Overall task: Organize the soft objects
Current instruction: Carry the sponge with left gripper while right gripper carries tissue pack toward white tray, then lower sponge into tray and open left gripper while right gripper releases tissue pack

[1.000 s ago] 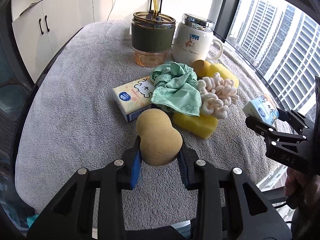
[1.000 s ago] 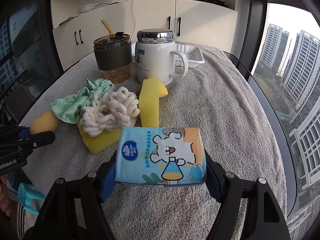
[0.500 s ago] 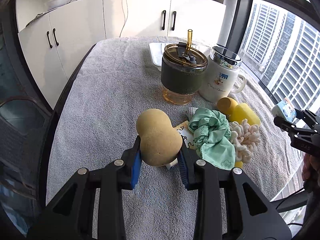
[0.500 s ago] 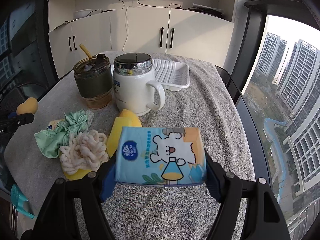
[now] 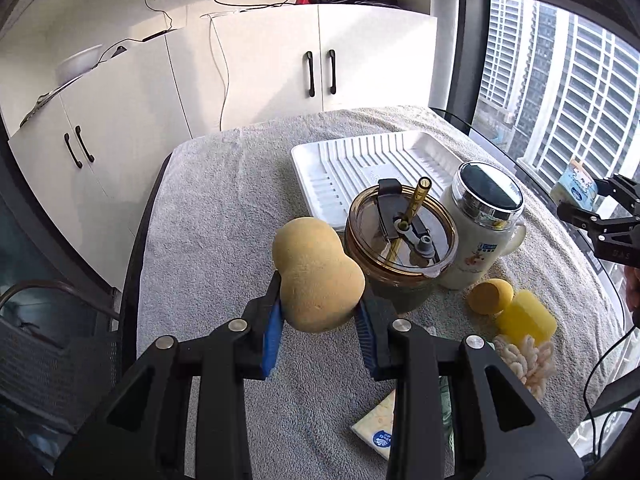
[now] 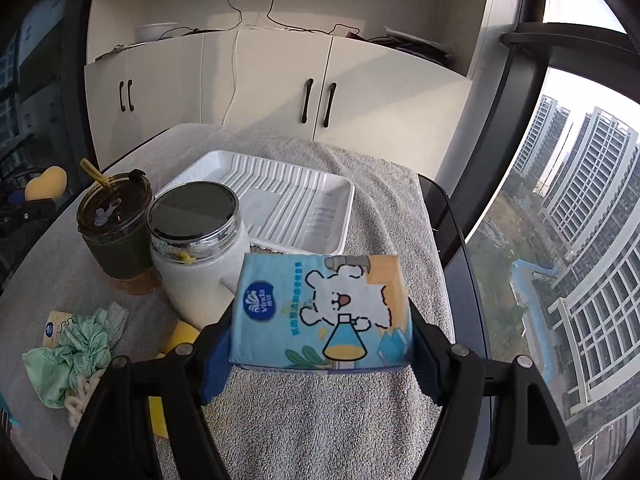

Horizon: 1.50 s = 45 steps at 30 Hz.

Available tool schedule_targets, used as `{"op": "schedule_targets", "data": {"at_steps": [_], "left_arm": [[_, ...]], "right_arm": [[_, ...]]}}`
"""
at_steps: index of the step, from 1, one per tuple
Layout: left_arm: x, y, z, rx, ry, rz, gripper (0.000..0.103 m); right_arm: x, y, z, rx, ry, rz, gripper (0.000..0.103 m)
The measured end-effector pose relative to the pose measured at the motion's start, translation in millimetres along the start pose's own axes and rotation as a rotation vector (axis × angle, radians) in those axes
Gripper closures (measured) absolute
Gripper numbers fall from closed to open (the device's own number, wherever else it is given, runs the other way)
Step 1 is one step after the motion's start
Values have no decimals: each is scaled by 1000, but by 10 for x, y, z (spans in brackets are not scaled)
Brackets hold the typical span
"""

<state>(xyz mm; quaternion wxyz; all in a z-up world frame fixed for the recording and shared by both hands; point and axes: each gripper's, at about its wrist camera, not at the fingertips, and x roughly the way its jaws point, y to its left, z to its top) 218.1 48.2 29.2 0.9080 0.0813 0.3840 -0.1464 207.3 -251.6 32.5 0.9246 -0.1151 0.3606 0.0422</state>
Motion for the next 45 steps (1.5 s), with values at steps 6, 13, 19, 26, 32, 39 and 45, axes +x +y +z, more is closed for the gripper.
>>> {"op": "schedule_targets", "data": {"at_steps": [6,13,19,26,32,39,45], "left_arm": [[461,208,441,59,26,-13,73],[1200,328,882,154,92,-76,73],[1672,277,1182,245,114,-158,73],[2132,72,1258,305,181,-248,73],[2389,-41,1201,315,250,-257,73],[2507,-137,1149,334,283,-243,73],[2545,-107,1169,313,284,-235,70]], "right_arm": [[326,-181,433,-27,9,-6,27],[1025,-254,868,-44,84,83,27],[1599,-160,1080,-67,147,160,27],[2054,8,1182,-105,221,236,27],[2219,76,1227,-139,265,248,27],[2308,31,1196,-135,312,249,27],[2403,3,1141,-110,327,251,27]]}}
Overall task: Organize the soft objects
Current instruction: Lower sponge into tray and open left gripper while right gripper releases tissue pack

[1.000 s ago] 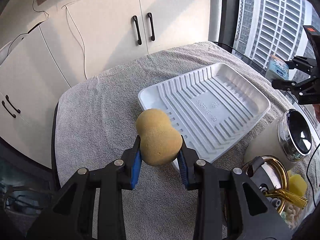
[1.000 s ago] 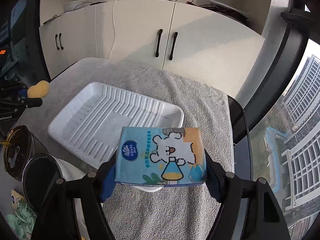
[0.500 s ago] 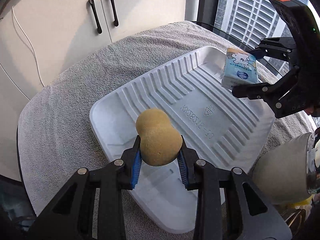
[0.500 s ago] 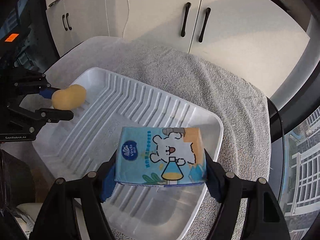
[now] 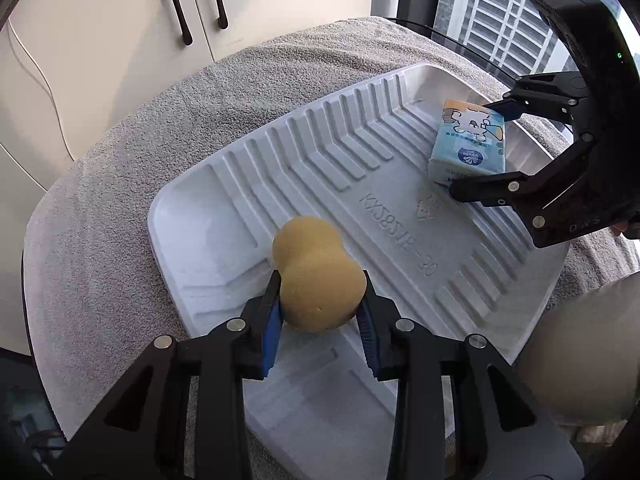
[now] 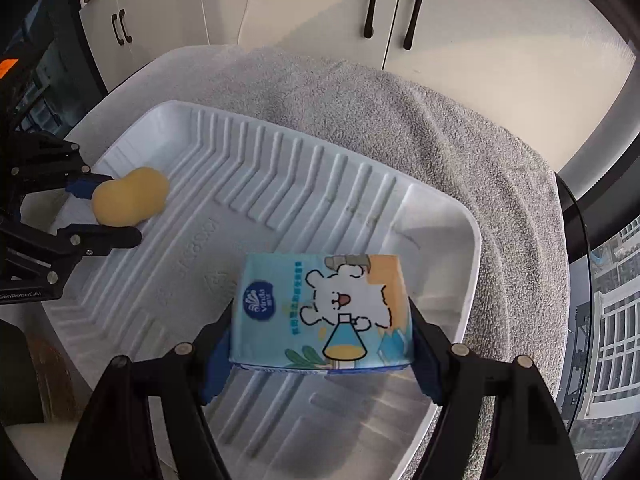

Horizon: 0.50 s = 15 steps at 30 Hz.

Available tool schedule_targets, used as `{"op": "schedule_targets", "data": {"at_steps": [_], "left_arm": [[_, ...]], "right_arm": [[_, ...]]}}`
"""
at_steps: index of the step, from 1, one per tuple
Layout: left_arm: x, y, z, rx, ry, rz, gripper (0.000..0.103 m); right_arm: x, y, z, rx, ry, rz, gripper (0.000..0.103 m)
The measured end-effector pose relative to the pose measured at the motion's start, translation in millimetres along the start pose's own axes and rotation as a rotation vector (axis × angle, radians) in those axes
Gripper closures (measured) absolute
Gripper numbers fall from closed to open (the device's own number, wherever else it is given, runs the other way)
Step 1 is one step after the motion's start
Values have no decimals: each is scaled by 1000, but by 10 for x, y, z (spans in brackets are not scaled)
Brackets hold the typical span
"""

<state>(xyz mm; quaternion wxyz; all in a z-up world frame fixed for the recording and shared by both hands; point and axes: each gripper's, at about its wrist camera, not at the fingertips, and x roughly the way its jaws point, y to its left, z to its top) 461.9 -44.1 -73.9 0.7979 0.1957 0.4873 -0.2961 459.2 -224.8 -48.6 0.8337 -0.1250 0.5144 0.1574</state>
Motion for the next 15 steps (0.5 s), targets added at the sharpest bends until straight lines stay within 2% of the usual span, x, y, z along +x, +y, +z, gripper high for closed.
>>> {"op": "schedule_targets", "data": {"at_steps": [9,12,15], "left_arm": [[-1,41,-38,-26,-8,13,65],[7,79,-45,-43,-11,19,54],[-7,111,-35,-57,-24,14,49]], "right_arm": [[19,-18,39,12,-5,-1,27],[19,-16,27,10,-11,-3,26],[11,-5,15,5,-16,-3,25]]}}
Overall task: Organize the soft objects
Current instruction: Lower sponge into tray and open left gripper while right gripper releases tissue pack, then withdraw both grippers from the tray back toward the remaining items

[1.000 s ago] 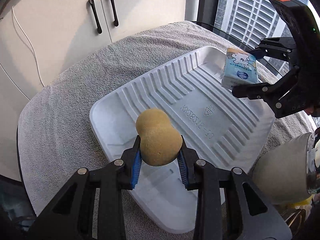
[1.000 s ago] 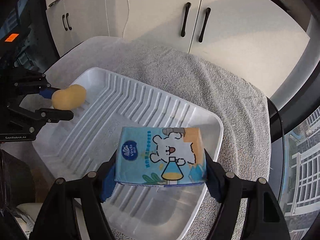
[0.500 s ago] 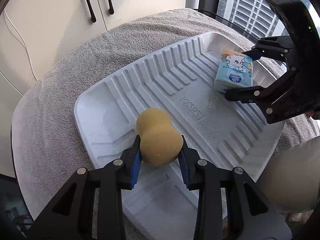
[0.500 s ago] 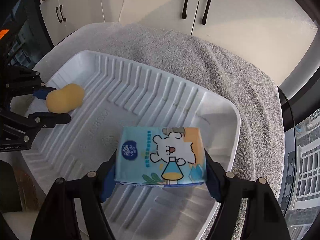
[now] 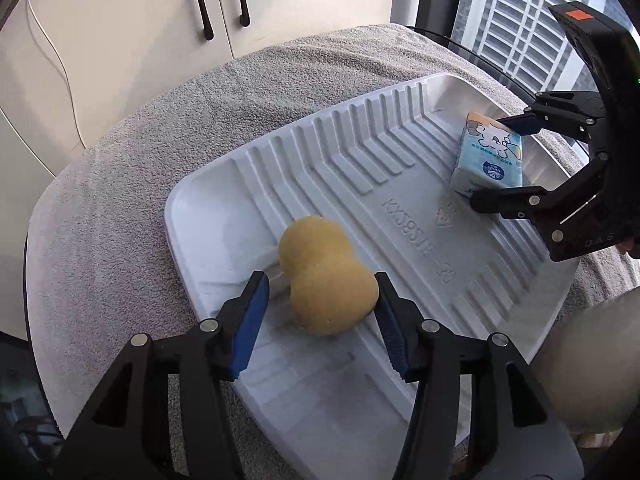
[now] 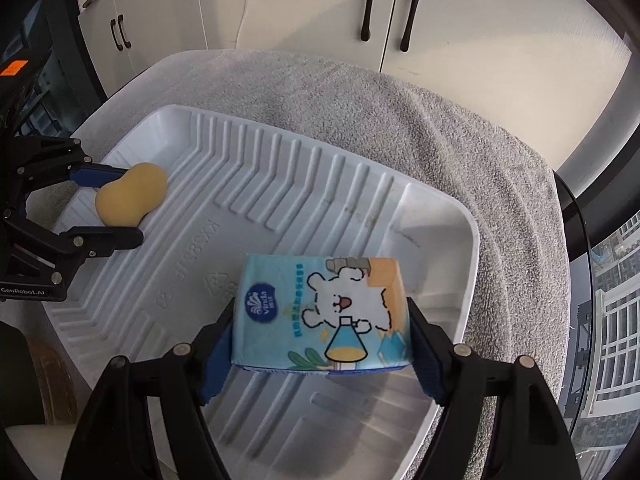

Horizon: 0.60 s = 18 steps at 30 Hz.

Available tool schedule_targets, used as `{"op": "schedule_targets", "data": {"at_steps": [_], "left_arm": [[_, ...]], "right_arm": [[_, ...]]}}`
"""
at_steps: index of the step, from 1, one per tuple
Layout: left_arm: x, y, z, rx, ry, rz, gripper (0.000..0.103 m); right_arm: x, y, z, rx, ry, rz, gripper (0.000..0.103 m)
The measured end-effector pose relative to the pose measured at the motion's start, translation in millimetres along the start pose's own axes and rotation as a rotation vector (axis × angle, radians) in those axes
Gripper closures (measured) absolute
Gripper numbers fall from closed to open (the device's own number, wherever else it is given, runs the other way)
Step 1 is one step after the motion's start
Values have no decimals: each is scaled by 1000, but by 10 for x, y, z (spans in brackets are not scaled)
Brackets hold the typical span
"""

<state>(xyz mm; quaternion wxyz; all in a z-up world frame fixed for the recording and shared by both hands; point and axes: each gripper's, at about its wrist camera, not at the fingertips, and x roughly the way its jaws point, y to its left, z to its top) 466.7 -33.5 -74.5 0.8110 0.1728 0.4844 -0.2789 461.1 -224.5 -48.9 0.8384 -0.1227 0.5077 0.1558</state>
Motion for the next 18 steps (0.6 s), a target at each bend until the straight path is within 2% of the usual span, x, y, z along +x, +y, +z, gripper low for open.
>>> {"op": "schedule_targets", "data": {"at_steps": [2,10,13,15,18], "left_arm": [[-19,4,15,-2,-10,4,44],[-131,90,13,-31,-36,17,44],[-229,131,3,-50,-60,10,41],[-283,141,-12,-57,-74,25,35],[-353,178,-31,-76,-86,28,35]], "right_arm": [[-10,10,-1,-5,-8,0,24],[-89,41,-16,-14,-38,0,20],[-149,16,-45,5,-53,-2,19],[-172,-16,-56,19,-59,-3,19],[-221,-38,-86,32,-70,-11,18]]}}
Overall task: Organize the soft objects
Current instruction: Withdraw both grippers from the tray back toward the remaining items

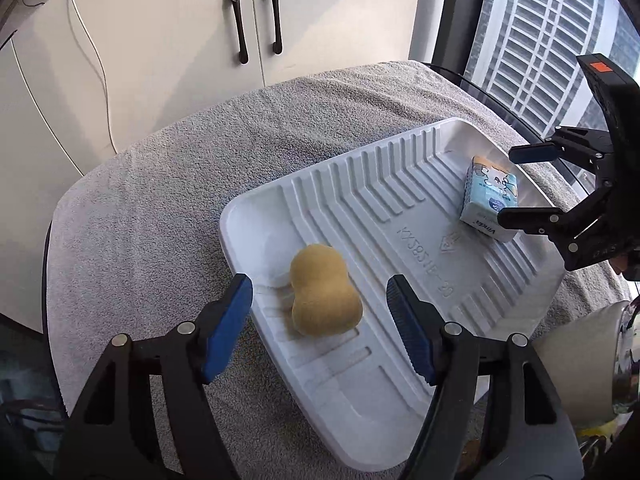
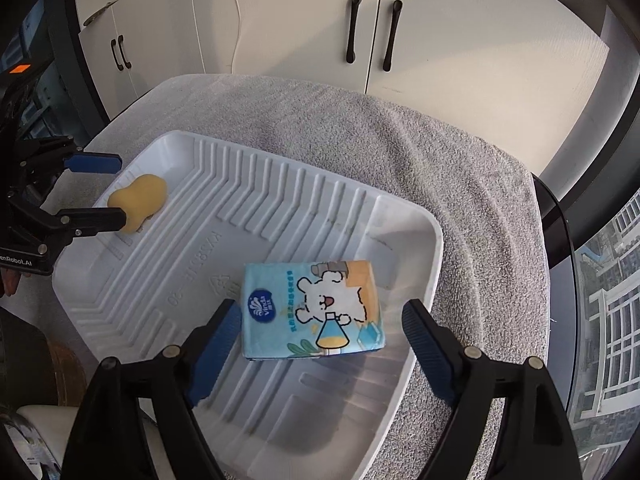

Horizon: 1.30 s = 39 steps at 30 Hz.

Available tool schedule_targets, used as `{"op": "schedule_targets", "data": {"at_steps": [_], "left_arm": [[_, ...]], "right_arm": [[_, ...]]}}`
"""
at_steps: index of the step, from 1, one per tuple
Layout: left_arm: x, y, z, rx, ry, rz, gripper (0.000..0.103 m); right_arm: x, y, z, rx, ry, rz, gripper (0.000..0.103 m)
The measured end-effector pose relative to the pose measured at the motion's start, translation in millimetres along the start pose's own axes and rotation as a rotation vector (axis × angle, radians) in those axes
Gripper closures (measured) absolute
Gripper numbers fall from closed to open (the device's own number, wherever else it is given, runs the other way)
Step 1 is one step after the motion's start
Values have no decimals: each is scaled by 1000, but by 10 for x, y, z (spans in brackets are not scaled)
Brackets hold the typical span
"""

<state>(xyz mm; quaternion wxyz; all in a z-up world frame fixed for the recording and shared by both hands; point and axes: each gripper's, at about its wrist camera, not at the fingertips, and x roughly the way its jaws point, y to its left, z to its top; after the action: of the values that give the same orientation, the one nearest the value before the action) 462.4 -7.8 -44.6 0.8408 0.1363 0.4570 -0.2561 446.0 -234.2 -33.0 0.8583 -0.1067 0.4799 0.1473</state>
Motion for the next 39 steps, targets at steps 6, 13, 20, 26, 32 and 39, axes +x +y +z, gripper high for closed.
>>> {"op": "schedule_targets", "data": {"at_steps": [6,13,20,26,32,39], "left_arm": [[-261,114,-37,-50,-62,8,10],[-674,241,-177,-128,-152,30,0],[-1145,278,-519,-179,-216,93,0],[-1546,323,-909,-254,-250,116,0],[-1909,88,-1409,-274,-282,153,0],[-2106,-561,-2056,-247,-268,124,0]], "right_arm": [[-217,-96,-71,33,-34,-9,16],[-573,-279,-244,103,-88,-19,3],[-1068,-266,-561,136,-169,-35,0],[-1385,-104,-957,132,-198,-28,0],[-1663,155,-1400,127,-227,-25,0],[-1862,615,-1948,109,-240,6,0]]}}
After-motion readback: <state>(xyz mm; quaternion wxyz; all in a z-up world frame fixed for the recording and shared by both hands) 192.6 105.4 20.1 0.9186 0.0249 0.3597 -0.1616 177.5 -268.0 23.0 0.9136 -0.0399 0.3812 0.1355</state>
